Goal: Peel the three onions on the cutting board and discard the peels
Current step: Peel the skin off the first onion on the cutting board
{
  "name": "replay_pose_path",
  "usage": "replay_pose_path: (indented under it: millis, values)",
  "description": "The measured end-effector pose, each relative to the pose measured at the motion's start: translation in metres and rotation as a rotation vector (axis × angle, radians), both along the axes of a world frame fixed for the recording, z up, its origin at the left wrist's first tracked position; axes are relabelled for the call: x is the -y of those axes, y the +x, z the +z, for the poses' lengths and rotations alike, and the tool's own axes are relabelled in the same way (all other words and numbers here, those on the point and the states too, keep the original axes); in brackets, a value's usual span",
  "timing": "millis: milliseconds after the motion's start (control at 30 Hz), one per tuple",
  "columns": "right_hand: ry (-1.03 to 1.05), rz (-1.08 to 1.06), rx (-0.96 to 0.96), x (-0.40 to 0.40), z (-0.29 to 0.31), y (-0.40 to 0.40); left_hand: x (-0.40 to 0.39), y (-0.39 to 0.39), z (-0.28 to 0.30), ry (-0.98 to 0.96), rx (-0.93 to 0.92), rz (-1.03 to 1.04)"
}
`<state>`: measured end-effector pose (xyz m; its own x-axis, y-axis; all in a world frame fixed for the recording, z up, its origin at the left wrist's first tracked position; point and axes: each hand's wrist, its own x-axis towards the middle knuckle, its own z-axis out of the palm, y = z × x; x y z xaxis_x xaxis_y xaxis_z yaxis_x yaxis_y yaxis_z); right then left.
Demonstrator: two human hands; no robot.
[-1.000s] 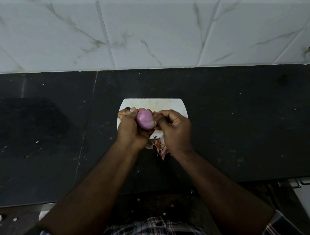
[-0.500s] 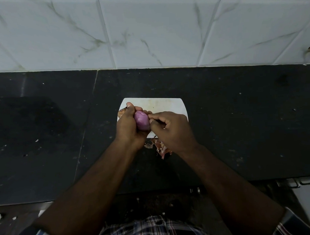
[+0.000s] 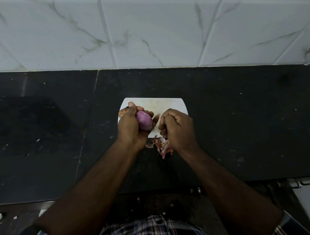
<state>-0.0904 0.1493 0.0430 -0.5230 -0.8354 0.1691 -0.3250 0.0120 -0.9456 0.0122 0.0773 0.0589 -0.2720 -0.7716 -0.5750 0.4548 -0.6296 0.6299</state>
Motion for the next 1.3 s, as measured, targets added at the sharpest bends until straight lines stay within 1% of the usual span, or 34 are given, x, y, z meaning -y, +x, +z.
replay_pose_path:
  millis: [100, 200, 300, 400, 467, 567, 600, 733, 800, 867, 1133, 1200, 1300]
  values:
    - [0.041, 0.016, -0.023, 0.0, 0.0, -0.003, 0.0, 0.0, 0.002, 0.006, -0.011, -0.016]
    - [0.079, 0.063, -0.162, 0.0, 0.0, -0.008, 0.0, -0.001, 0.001, -0.01, -0.009, -0.038]
    - [-0.032, 0.128, -0.249, 0.0, -0.002, -0.005, 0.001, -0.002, -0.001, 0.019, -0.007, -0.022]
    - [-0.109, 0.092, -0.41, 0.002, -0.009, 0.001, -0.001, -0.004, -0.001, 0.037, 0.009, 0.003]
    - [-0.134, 0.057, -0.448, 0.002, -0.013, 0.003, -0.002, -0.005, -0.001, 0.029, 0.018, 0.016]
    - [-0.112, 0.033, -0.402, 0.002, -0.016, 0.007, -0.005, -0.006, -0.002, 0.02, 0.012, 0.03]
    - [-0.082, 0.026, -0.347, 0.003, -0.015, 0.008, -0.006, -0.006, -0.002, 0.026, 0.001, 0.035]
    - [0.023, 0.022, -0.014, 0.004, -0.01, 0.005, -0.005, -0.003, -0.001, 0.059, -0.027, 0.037]
    - [0.023, 0.065, 0.06, 0.002, -0.009, 0.004, -0.002, -0.003, -0.001, 0.049, -0.017, 0.034]
    - [0.01, 0.091, 0.018, 0.0, -0.008, 0.007, -0.001, -0.003, -0.001, 0.04, -0.002, 0.036]
    - [0.007, 0.013, -0.111, 0.003, -0.014, 0.011, -0.005, -0.005, -0.005, 0.048, 0.028, 0.0]
    - [0.033, 0.033, -0.082, 0.004, -0.015, 0.009, -0.005, -0.006, -0.007, 0.05, 0.011, 0.008]
    - [0.073, 0.059, 0.081, 0.005, -0.014, 0.004, -0.002, -0.002, -0.009, 0.063, -0.026, 0.015]
